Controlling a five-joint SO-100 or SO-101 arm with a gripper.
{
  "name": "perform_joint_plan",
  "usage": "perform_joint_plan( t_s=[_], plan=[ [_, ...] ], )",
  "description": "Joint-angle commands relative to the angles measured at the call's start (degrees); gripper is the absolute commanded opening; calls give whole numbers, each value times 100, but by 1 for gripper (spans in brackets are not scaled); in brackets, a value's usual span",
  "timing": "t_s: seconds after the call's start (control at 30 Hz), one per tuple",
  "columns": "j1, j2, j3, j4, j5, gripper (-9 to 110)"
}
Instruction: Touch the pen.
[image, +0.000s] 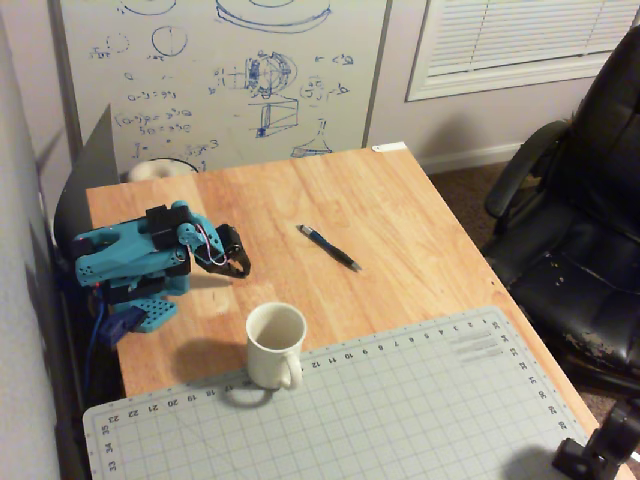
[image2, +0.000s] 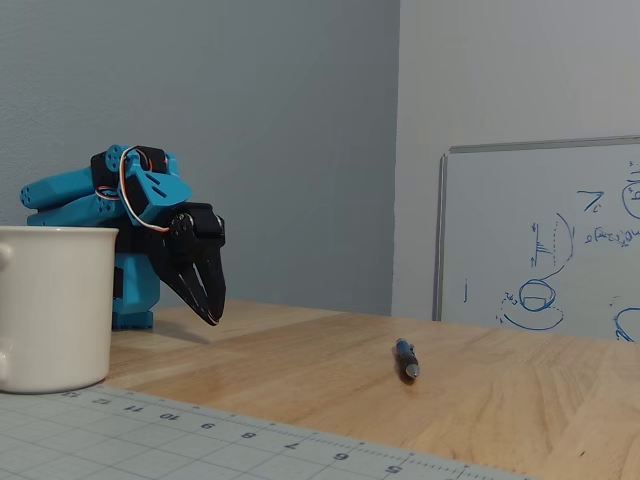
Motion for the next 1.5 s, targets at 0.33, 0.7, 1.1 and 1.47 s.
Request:
perform_joint_plan(
  t_s=[0.33, 0.7, 1.1, 1.47],
  plan=[
    [-62, -2206, -2329, -88, 26, 1],
    [-62, -4465, -4386, -88, 35, 1],
    [-378, -6618, -6372, -88, 35, 1],
    [-1485, -8815, -8446, -88, 44, 1]
  ],
)
